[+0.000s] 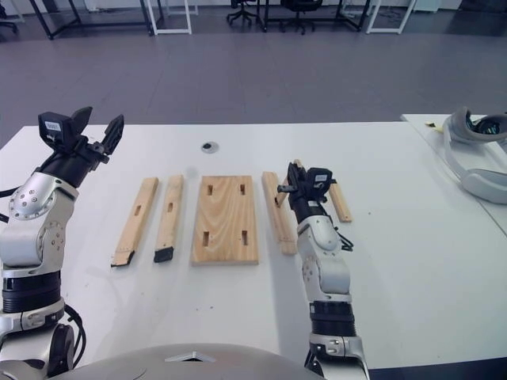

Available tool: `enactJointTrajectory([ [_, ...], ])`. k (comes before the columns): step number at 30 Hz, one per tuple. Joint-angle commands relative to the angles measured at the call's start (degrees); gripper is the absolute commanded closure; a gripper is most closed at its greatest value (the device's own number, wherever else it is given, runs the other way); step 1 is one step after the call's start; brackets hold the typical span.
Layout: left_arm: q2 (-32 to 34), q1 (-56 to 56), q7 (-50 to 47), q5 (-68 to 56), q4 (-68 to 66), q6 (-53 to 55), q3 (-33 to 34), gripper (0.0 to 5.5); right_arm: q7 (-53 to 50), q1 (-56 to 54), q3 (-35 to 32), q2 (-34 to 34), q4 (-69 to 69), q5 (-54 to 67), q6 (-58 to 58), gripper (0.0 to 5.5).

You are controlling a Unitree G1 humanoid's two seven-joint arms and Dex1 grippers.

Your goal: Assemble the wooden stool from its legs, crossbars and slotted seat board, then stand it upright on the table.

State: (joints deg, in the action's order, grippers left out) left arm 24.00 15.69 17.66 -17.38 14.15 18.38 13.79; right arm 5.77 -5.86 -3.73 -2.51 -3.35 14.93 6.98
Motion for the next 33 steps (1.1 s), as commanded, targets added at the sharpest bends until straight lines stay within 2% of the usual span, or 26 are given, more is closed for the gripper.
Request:
enactJointTrajectory([
  [1, 0.9, 0.6, 0.3, 0.6, 0.2, 0.1, 0.0, 2.18, 1.8, 4.4, 0.4, -2.6, 4.1, -3.4, -1.3, 5.08],
  [6, 1.2, 0.1, 0.2, 1.5, 0.4, -0.5, -0.4, 2.18, 3.1, 8.4, 0.8, -4.5, 6.9, -5.9, -3.9, 5.08],
  [15, 1.8, -0.4, 0.5, 3.9, -0.3, -1.9, -1.5, 2.18, 3.0, 11.8, 2.5, -6.7, 13.5, -9.7, -0.3, 5.08],
  [21, 2.1, -0.5, 0.6, 4.5, -0.7, -2.5, -1.9, 2.18, 3.9, 11.3, 3.0, -6.6, 12.5, -8.3, -2.6, 5.08],
  [22, 2.1, -0.4, 0.6, 4.7, -0.8, -2.5, -1.9, 2.18, 4.1, 11.0, 2.9, -6.4, 11.7, -7.7, -3.0, 4.69],
  [29, 2.2, -0.1, 0.6, 5.1, -1.3, -3.2, -1.4, 2.18, 6.0, 9.7, 2.9, -6.1, 6.8, -6.3, -4.2, 3.44],
  [33, 2.0, 0.0, 0.3, 5.3, -1.3, -3.3, -1.4, 2.18, 5.6, 8.8, 4.1, -8.4, 0.3, -7.7, 7.0, 2.81],
])
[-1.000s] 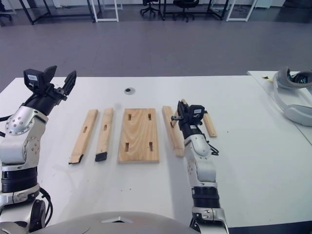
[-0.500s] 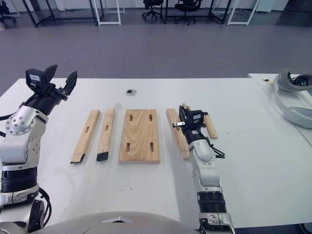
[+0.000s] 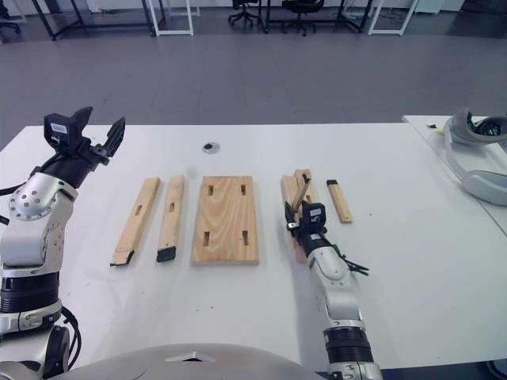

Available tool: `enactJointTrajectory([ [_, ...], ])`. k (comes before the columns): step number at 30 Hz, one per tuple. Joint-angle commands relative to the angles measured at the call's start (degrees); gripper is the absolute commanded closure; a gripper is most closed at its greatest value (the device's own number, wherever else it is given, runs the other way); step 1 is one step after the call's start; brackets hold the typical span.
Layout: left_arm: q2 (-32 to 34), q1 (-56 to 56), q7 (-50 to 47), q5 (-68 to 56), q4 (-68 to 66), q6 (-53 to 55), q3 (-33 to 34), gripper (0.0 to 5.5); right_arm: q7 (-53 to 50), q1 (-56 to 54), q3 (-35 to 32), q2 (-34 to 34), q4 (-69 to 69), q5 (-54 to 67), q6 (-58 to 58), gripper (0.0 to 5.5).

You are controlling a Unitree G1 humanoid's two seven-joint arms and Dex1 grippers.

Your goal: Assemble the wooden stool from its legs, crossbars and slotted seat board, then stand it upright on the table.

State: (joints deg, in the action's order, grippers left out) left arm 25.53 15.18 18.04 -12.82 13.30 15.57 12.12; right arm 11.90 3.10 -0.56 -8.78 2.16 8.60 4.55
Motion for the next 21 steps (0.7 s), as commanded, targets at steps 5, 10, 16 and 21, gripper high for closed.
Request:
enactJointTrajectory([
  [5, 0.2, -0.9, -0.8, 1.0, 1.2, -0.1, 0.2, 2.18, -0.5, -0.1, 0.5, -7.1, -22.9, -0.4, 32.9, 1.97],
  [10, -0.3, -2.6, -1.7, 1.4, 2.6, 0.2, -0.2, 2.18, 1.6, -1.0, -2.5, -8.8, -32.0, 5.7, 50.7, 1.14],
  [16, -1.3, -3.5, -2.2, 2.4, 3.3, 0.2, -1.0, 2.18, 0.9, 0.0, -2.4, -7.9, -32.8, 7.9, 59.6, 1.14],
  [21, -1.3, -3.5, -2.3, 2.7, 2.9, 0.0, -0.8, 2.18, 0.2, -0.9, -2.3, -7.7, -30.8, 7.7, 61.8, 1.14],
])
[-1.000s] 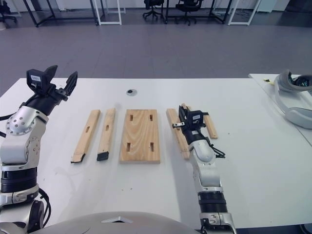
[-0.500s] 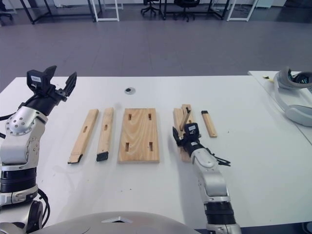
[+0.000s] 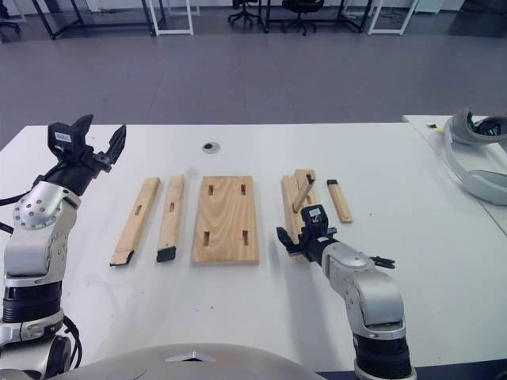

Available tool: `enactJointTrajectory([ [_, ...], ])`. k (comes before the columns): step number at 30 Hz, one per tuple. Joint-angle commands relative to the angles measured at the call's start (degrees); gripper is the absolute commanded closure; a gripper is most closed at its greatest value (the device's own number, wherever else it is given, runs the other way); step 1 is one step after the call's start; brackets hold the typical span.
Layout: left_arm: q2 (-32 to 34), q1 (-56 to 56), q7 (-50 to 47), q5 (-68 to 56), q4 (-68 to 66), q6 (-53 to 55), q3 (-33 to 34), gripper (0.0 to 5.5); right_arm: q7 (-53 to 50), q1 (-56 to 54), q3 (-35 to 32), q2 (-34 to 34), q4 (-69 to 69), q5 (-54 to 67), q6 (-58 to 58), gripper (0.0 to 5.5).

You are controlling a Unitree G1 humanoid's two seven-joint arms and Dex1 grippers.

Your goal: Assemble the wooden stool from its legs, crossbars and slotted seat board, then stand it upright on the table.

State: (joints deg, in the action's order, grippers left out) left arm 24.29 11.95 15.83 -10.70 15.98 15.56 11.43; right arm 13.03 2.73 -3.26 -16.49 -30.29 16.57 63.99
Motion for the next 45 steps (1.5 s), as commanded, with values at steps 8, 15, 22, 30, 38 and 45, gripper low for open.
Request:
enactJointTrajectory([
  [8, 0.0, 0.1, -0.1, 0.9, -0.5, -0.4, -0.2, 2.18, -2.0, -0.9, 4.3, -7.8, 5.8, -6.8, -0.2, 1.14],
  [15, 0.3, 0.6, 0.0, 1.2, -1.1, -0.8, -0.4, 2.18, -1.2, -1.5, 6.5, -5.3, 5.7, -5.9, -0.8, 1.14],
  [22, 0.6, 1.2, 0.4, 1.4, -2.3, -1.4, -0.6, 2.18, -0.7, -1.4, 5.2, -4.0, 7.9, -5.5, -1.6, 2.15],
  [30, 0.6, 1.3, 0.5, 1.5, -2.6, -1.5, -0.7, 2.18, 0.2, -0.1, 5.7, -4.5, 11.6, -6.4, -4.5, 3.4],
  [38, -7.4, 3.0, 0.2, -16.9, 2.1, 12.8, 2.7, 2.18, 4.5, -10.0, 6.1, -2.5, 14.5, -6.6, -25.9, 3.41],
  [45, -13.8, 7.4, -5.7, -50.0, 1.8, 29.8, 11.4, 2.18, 17.8, -22.3, 14.4, 0.2, 18.6, -4.7, -37.6, 3.41],
])
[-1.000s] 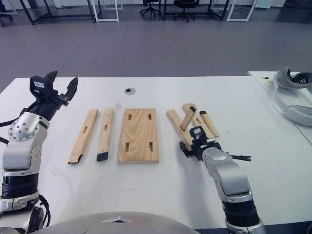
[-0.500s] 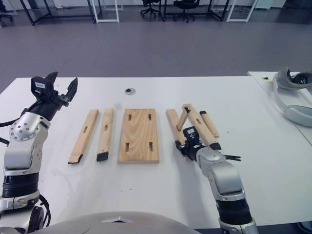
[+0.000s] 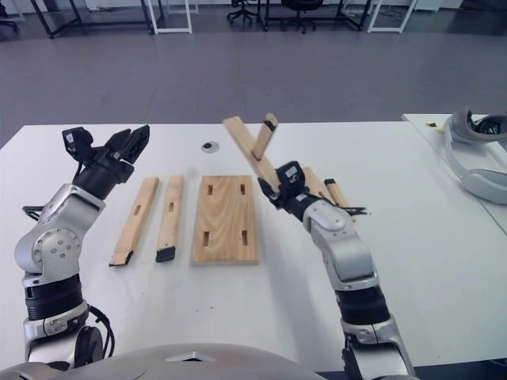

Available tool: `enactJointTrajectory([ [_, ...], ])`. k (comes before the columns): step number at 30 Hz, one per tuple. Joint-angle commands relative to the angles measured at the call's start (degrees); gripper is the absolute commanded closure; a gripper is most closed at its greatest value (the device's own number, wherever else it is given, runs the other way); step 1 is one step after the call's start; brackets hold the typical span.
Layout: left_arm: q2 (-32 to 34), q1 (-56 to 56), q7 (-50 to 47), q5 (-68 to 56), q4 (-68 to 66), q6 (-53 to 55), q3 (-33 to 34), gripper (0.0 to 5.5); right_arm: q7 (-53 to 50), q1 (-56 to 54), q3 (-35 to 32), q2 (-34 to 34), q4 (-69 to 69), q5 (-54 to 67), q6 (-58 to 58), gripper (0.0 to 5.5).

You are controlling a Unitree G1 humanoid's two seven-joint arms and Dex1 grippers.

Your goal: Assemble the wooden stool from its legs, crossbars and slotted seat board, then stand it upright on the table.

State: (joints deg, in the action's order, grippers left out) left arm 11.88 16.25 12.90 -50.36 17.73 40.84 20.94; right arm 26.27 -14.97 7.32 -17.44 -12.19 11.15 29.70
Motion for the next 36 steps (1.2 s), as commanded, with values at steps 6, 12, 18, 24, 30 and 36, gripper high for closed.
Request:
enactJointTrajectory([
  [6, -1.2, 3.0, -7.3, -19.3, 2.6, 6.1, 1.0, 2.18, 7.6, -6.0, 6.8, 3.7, -1.9, 1.5, -4.9, 3.41],
  [12, 0.4, 0.3, -9.0, -21.6, 4.3, 4.8, 1.8, 2.18, 5.1, -6.6, 5.9, 4.0, -1.1, -0.8, -5.1, 3.41],
  [18, 0.8, 0.3, -10.1, -22.6, 3.8, 3.7, 1.5, 2.18, 4.7, -7.1, 5.8, 4.7, -0.6, -1.5, -8.7, 3.41],
  [24, 0.0, 1.4, -12.3, -25.7, 2.1, 2.7, 1.7, 2.18, 6.4, -6.3, 6.9, 5.0, -1.9, -1.1, -10.6, 3.41],
  [30, 0.8, 1.9, -13.4, -29.8, 1.5, 1.8, 1.9, 2.18, 8.7, -5.6, 8.1, 4.0, -2.5, -1.7, -12.8, 3.41],
  [36, 1.5, 1.2, -13.3, -30.7, 1.9, 1.1, 1.2, 2.99, 9.8, -5.5, 8.3, 3.0, -1.9, -2.3, -14.3, 3.41],
])
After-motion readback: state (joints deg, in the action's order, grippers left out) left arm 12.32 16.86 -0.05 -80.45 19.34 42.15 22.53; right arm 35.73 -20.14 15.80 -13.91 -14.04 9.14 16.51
